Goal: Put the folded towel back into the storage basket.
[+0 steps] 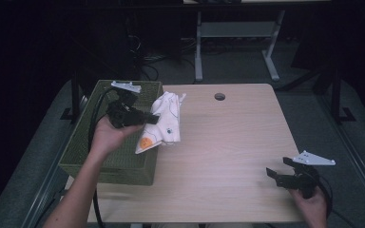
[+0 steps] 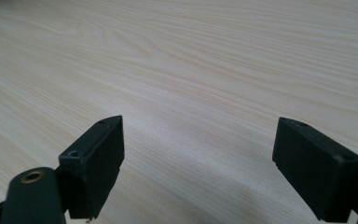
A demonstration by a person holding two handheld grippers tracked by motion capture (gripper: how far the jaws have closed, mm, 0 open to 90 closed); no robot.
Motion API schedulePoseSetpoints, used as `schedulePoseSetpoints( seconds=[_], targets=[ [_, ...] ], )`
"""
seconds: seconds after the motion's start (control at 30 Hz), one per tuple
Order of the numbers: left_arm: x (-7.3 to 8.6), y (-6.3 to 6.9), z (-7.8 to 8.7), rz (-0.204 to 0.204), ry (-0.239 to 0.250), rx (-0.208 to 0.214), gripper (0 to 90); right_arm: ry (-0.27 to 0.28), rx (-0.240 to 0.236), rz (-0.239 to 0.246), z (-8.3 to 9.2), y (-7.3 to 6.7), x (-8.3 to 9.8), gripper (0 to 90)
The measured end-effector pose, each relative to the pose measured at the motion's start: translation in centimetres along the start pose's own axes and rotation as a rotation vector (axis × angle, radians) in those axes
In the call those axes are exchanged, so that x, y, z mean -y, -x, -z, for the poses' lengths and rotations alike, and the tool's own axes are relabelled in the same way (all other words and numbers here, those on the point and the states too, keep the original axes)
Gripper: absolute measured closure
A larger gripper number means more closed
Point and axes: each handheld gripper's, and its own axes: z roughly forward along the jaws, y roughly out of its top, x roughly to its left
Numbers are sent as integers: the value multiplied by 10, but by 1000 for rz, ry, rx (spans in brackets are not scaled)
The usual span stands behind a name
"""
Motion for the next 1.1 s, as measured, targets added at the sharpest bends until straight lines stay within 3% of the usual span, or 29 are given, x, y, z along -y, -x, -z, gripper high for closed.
schedulePoseSetpoints(
  seconds=[1.1],
  targets=[
    [23, -32, 44, 39, 12, -58, 826, -13, 10, -1, -2, 0, 0, 156]
  ],
)
